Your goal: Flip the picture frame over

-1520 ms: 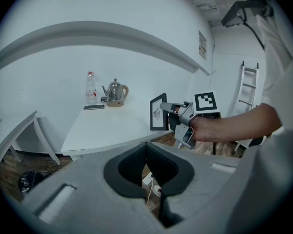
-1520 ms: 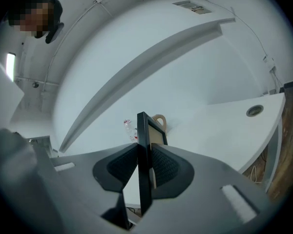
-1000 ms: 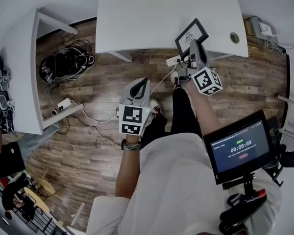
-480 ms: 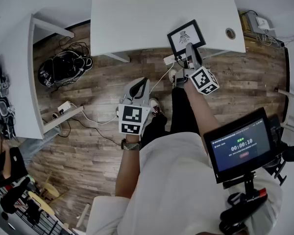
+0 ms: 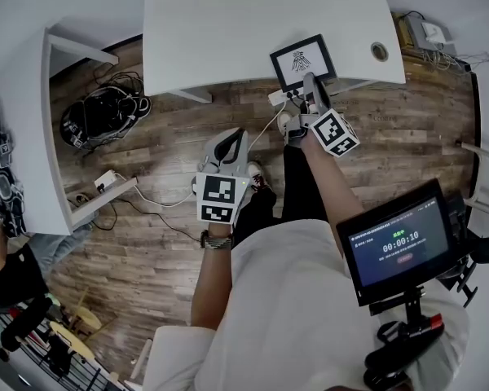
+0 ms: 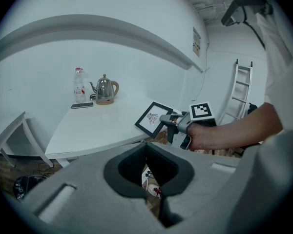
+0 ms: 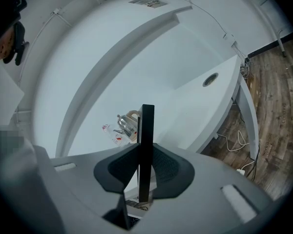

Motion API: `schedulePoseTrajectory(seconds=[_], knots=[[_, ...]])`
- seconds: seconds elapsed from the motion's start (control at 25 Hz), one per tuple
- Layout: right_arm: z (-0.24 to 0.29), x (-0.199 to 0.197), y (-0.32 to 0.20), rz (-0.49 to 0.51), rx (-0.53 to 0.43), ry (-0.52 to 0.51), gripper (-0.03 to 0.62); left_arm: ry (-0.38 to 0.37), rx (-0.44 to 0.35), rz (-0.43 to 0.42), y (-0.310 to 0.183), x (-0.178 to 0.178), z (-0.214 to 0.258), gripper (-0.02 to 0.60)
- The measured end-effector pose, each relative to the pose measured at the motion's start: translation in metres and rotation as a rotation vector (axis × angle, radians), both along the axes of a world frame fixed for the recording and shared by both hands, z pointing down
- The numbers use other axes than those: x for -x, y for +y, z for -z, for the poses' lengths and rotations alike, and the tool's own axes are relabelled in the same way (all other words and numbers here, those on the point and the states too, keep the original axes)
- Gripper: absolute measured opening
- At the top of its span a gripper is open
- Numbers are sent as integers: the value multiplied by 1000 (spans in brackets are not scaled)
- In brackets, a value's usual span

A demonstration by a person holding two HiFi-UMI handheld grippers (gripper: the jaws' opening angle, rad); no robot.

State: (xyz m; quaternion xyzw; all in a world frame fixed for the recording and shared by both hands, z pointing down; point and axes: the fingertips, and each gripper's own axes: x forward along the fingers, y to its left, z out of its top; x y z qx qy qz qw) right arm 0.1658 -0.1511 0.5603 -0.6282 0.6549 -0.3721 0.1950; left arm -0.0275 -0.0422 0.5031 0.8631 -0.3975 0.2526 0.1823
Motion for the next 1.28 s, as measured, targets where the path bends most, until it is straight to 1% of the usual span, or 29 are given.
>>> schedulePoseTrajectory(seconds=[0.16,0.32,0.48,0.6,0.68,0.8,0.88,1.04,1.28], knots=[[-2,5,-2,19,9,-7,69,-1,3,0,0,1,-3,3],[-11,1,-1,7,43,-16,80,2,7,-6,0,-3,-4,3],[-18,0,-4,3,65,-67,84,5,11,-17,0,-8,-7,3],[-27,-1,-6,-28,99,-146,89,-2,12,-32,0,-13,-11,3],[-31,-1,-8,-42,111,-175,91,-7,10,-44,0,-16,-11,3],[-32,-1,-9,-38,120,-144,99,-6,9,-54,-1,-20,-11,3],[-38,-3,-8,-41,151,-127,120,-8,10,-57,-1,-21,-12,3],[-52,-7,0,-50,215,-125,155,-8,13,-63,-2,-22,-15,3],[-58,-7,1,-45,232,-141,166,-5,18,-74,-3,-25,-16,3]])
